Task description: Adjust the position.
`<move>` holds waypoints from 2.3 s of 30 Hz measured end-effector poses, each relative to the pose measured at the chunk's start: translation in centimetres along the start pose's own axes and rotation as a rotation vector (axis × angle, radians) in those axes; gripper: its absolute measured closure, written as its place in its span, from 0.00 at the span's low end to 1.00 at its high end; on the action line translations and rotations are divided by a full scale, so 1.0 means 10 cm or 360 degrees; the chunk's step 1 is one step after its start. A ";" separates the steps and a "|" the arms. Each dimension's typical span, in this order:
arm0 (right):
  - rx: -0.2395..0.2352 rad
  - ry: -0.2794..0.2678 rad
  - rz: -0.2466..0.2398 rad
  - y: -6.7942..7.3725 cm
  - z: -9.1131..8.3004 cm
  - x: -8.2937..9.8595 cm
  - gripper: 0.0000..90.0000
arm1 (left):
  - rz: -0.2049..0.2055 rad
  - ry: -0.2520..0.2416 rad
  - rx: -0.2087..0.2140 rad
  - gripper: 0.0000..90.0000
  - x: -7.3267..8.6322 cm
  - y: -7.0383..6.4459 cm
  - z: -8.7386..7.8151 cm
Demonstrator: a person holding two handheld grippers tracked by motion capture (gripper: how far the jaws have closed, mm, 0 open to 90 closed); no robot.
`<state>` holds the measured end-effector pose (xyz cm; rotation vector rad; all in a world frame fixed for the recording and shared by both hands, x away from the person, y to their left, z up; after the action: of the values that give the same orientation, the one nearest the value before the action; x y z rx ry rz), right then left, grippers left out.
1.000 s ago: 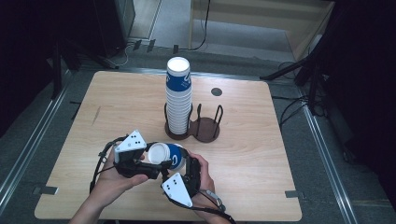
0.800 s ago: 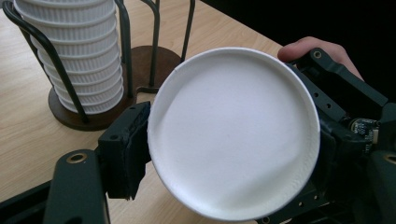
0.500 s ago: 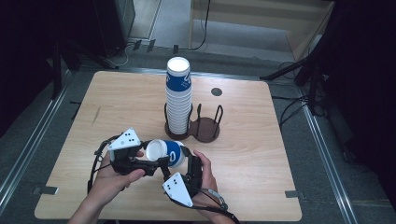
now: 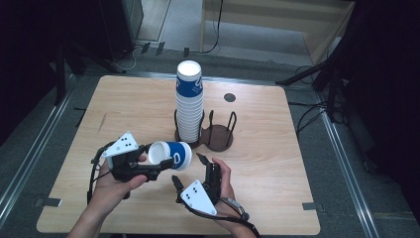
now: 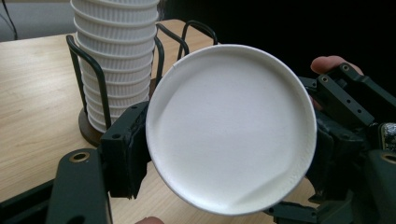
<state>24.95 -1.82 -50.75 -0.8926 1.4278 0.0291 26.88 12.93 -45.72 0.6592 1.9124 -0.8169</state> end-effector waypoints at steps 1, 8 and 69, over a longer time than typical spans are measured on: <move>0.0002 -0.0003 0.0014 -0.02 0.00 0.00 0.07 | 0.0004 0.0006 -0.0007 0.30 0.00 0.01 0.00; 0.0004 -0.0014 0.0090 -0.11 -0.03 -0.04 0.06 | 0.0020 -0.0014 -0.0056 0.30 0.00 0.03 0.00; 0.0116 0.0045 0.1270 -0.57 -0.13 -0.17 0.14 | 0.0007 -0.0259 -0.0097 0.30 -0.07 0.08 -0.05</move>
<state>26.51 -5.63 -46.22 -0.2186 1.7188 0.5593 27.52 13.78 -45.12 0.5432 1.7809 -0.7825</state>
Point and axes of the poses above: each handheld gripper's, and its own axes: z roughly forward along the jaws, x roughly out of its underside, y roughly to its left, the point moved 6 cm from there along z, roughly forward along the jaws, and after that the axes turned 3 degrees about x, right-handed, at the moved point
